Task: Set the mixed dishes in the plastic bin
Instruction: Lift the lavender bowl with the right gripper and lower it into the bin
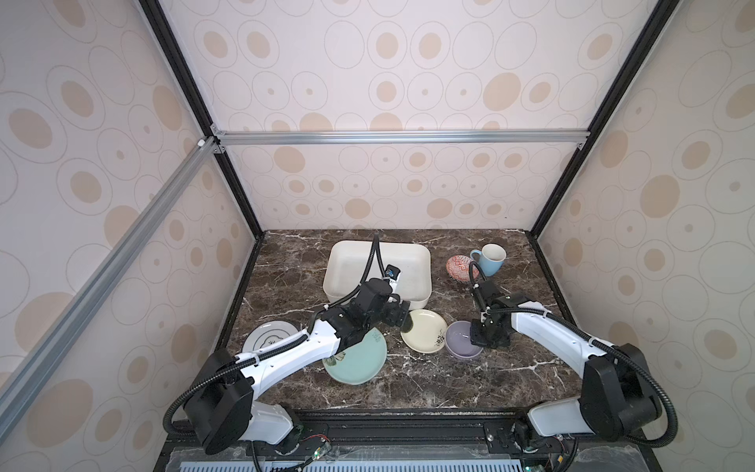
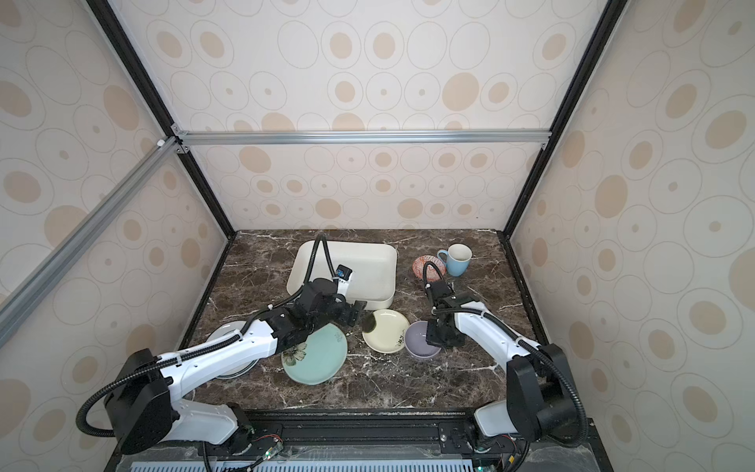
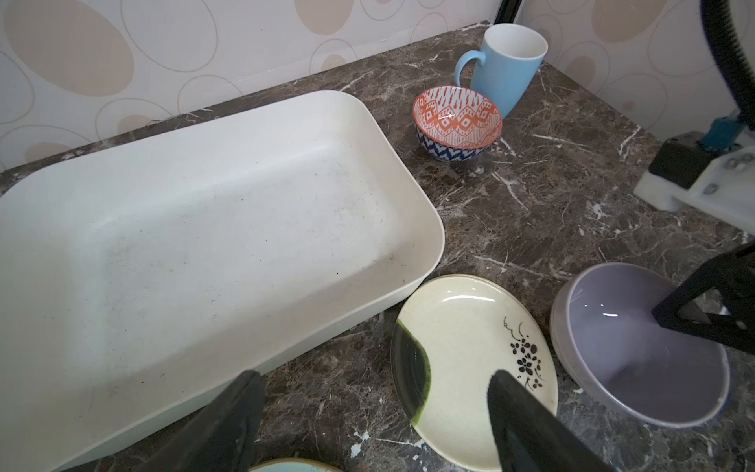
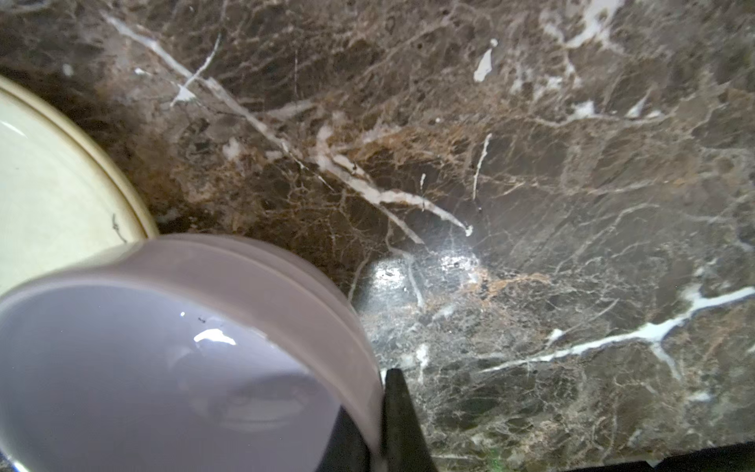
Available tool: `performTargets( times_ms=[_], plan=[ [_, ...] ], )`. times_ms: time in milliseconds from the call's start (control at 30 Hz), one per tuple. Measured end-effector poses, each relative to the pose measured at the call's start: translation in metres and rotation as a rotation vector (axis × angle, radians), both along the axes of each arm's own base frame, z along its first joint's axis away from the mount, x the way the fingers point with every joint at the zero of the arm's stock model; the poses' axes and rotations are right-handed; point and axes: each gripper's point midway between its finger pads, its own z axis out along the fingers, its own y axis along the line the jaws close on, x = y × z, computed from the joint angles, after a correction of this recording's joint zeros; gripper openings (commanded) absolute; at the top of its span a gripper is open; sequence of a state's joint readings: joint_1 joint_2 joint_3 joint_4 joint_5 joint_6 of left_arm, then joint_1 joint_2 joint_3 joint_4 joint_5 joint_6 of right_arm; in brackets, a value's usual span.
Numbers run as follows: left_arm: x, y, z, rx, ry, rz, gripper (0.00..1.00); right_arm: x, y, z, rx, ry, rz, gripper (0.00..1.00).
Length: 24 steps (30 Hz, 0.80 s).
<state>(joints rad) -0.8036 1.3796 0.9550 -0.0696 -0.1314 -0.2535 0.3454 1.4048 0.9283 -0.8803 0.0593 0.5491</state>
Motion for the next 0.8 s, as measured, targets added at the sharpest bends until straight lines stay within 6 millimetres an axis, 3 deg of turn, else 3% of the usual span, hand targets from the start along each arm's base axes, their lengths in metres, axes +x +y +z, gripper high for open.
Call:
performTargets(
  times_ms=[200, 367, 533, 800],
  plan=[
    [0.006, 0.002, 0.013, 0.004, -0.024, 0.022, 0.99, 0.028, 0.013, 0.037, 0.044, -0.078, 0.026, 0.00],
    [0.013, 0.007, 0.021, -0.005, -0.034, 0.039, 0.99, 0.054, 0.026, 0.061, 0.073, -0.133, 0.047, 0.00],
    [0.020, 0.010, 0.031, -0.018, -0.047, 0.057, 0.99, 0.082, 0.038, 0.073, 0.089, -0.146, 0.063, 0.00],
    [0.024, 0.023, 0.040, -0.010, -0.056, 0.095, 0.99, 0.151, 0.070, 0.079, 0.132, -0.175, 0.100, 0.00]
  ],
)
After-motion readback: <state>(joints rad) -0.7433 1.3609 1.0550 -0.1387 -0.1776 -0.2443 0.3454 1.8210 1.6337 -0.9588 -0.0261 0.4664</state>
